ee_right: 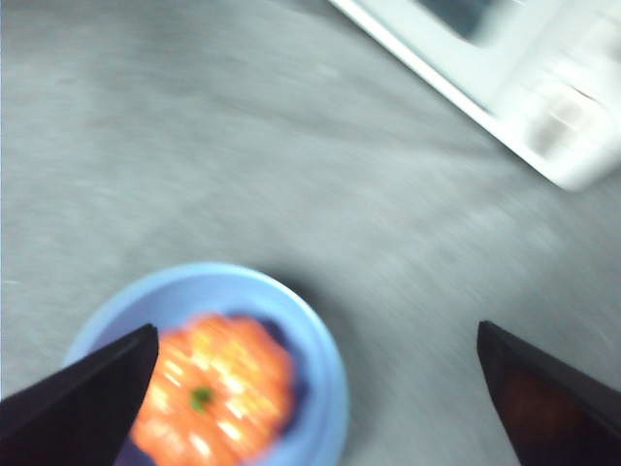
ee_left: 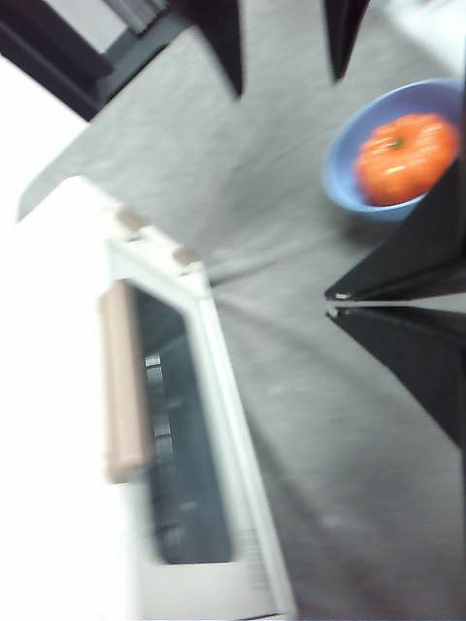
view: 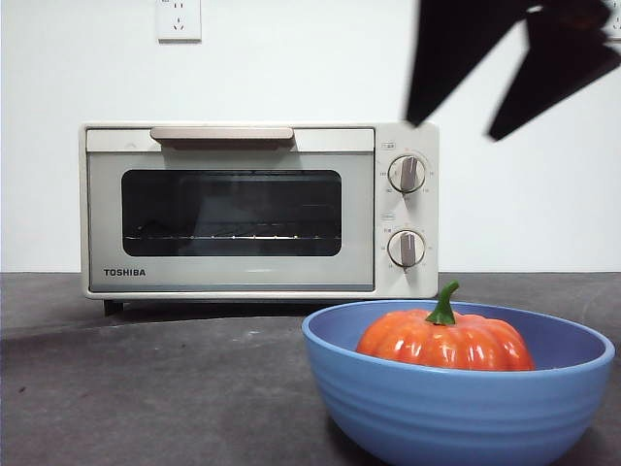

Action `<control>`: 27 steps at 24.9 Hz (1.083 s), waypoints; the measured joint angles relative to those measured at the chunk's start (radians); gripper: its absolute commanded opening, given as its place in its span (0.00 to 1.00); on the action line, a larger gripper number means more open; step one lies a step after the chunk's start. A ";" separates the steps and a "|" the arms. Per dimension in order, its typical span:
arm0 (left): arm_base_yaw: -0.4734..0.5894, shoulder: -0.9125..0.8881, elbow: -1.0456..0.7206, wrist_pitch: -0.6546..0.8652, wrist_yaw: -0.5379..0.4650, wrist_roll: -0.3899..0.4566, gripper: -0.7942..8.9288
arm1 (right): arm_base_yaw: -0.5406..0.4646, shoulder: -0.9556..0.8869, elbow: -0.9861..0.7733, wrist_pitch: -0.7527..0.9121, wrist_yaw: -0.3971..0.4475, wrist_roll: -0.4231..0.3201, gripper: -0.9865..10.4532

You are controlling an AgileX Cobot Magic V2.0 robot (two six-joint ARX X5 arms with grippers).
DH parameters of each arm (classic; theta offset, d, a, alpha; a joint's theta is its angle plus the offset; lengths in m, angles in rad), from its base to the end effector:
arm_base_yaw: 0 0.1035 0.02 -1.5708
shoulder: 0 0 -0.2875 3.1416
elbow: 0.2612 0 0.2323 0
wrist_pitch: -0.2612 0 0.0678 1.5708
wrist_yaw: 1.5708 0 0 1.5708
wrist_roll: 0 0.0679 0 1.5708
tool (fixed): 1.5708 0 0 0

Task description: Place pumpkin in the steamer

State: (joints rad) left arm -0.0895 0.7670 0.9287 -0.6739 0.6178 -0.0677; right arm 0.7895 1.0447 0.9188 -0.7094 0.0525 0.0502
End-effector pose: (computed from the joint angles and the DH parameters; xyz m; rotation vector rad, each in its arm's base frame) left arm 0.1281 -0.0510 0.3380 -0.2000 0.5283 -0.6747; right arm 0.1411 0.1372 0.2829 -0.3033 0.7951 0.6722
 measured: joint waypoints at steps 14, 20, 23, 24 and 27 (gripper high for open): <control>-0.174 0.404 0.167 0.328 -0.224 -0.049 0.10 | -0.111 -0.118 0.000 -0.166 -0.001 0.007 0.54; -0.207 0.546 0.222 0.356 -0.267 -0.022 0.10 | -0.111 -0.141 0.000 -0.168 0.000 0.007 0.54; -0.226 0.591 0.231 0.380 -0.304 -0.001 0.10 | -0.111 -0.146 0.000 -0.172 -0.001 0.007 0.54; -0.229 0.602 0.231 0.388 -0.307 0.003 0.10 | -0.111 -0.147 0.000 -0.174 0.000 0.007 0.54; -0.237 0.634 0.232 0.409 -0.311 0.010 0.10 | -0.111 -0.150 0.000 -0.174 0.000 0.007 0.54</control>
State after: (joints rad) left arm -0.3264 1.4014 1.1603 -0.2646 0.3069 -0.0574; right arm 0.6781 0.8948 0.9188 -0.8837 0.0521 0.0570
